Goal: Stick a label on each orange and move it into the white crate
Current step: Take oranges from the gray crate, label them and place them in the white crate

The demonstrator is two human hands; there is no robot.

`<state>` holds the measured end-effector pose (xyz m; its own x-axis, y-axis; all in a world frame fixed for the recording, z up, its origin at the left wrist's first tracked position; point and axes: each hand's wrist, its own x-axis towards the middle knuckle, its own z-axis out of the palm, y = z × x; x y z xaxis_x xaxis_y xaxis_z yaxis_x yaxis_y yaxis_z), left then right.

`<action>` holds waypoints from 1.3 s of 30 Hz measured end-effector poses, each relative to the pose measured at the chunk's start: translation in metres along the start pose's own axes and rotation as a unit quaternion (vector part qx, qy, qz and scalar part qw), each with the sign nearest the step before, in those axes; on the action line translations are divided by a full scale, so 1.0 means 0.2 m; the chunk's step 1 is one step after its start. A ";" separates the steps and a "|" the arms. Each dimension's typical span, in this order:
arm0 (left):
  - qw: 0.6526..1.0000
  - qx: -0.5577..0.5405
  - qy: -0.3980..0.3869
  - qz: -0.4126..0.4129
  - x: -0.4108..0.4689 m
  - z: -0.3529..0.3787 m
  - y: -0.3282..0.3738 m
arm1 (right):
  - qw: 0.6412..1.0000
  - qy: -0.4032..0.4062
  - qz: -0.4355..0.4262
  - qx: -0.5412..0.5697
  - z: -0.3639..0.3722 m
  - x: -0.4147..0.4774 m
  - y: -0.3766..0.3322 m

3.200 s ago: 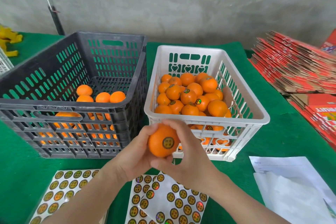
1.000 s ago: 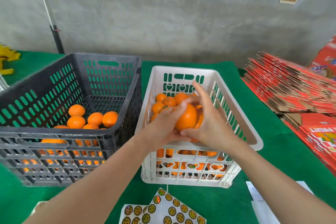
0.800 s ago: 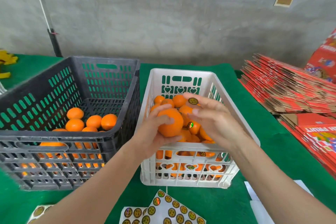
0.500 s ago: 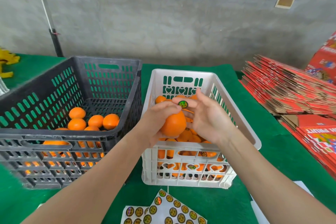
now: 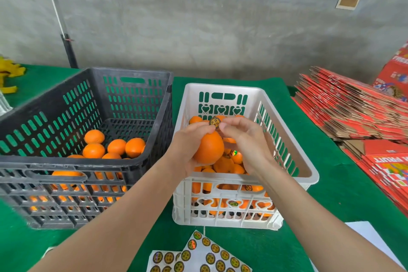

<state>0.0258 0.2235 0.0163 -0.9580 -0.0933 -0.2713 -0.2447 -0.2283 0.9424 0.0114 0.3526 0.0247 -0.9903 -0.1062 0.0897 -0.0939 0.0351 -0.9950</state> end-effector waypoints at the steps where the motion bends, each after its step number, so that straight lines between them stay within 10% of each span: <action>1: 1.000 0.002 0.000 -0.001 0.01 0.00 0.00 | 1.000 0.004 -0.002 0.007 0.01 -0.01 0.00; 9: 0.995 -0.068 -0.044 -0.053 -0.01 -0.03 0.00 | 0.997 0.011 -0.008 0.074 -0.02 0.03 -0.04; 17: 0.989 -0.096 -0.034 -0.106 0.02 -0.05 0.02 | 0.958 -0.243 -0.067 -0.140 -0.10 -0.01 -0.14; 32: 0.992 -0.056 -0.031 -0.112 0.03 -0.06 0.01 | 0.883 -0.182 -0.179 -0.395 -0.05 -0.04 -0.18; 39: 0.990 -0.081 -0.029 -0.110 0.03 -0.07 -0.01 | 0.935 -0.159 -0.106 -0.299 -0.07 -0.03 -0.10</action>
<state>0.0222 0.2098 0.0094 -0.8920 0.0302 -0.4510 -0.4261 -0.3893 0.8167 0.0176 0.3666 0.0453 -0.8719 -0.4594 0.1695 -0.4183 0.5191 -0.7454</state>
